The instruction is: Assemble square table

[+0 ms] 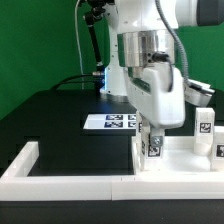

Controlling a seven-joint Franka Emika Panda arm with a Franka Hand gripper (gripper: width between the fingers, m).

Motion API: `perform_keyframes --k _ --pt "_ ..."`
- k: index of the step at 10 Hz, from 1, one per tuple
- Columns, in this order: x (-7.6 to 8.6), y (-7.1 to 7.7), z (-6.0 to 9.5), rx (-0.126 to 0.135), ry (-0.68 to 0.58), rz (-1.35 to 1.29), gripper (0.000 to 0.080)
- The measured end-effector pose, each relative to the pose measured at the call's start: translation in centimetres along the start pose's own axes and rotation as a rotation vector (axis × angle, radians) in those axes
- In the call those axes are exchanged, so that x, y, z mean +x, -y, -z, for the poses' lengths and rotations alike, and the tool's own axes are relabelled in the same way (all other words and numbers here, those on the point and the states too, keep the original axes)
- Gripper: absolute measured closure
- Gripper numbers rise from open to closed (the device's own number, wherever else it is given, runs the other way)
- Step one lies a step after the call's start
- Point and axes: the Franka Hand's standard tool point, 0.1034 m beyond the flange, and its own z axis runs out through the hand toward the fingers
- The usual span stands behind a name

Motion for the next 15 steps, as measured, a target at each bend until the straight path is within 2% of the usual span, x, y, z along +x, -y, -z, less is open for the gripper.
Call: perform_keyframes --k 2,4,5,6,7,8,9,10,11,13,15 --pt "0.1 0.1 -0.1 0.026 0.019 -0.306 0.0507" --pt "0.4 -0.1 -0.1 0.040 0.005 -0.427 0.0507" --pt "0.6 -0.4 -0.1 0.027 -0.002 -0.451 0.0507" --pt "0.8 -0.5 -0.1 0.002 -0.001 -0.440 0.0502" --pt "0.6 -0.5 -0.2 0.005 0.000 -0.439 0.0422" --pt "0.6 -0.5 -0.2 0.004 0.000 -0.437 0.0422" --pt "0.4 -0.4 0.0 0.006 0.002 -0.423 0.0236" --pt "-0.2 -0.2 1.5 0.020 0.018 -0.375 0.0168" --pt "-0.6 -0.1 3.7 0.044 0.045 -0.340 0.0155" --pt "-0.2 0.5 7.2 0.088 0.073 -0.292 0.0150" --pt "-0.3 0.3 6.7 0.084 0.067 -0.289 0.0150"
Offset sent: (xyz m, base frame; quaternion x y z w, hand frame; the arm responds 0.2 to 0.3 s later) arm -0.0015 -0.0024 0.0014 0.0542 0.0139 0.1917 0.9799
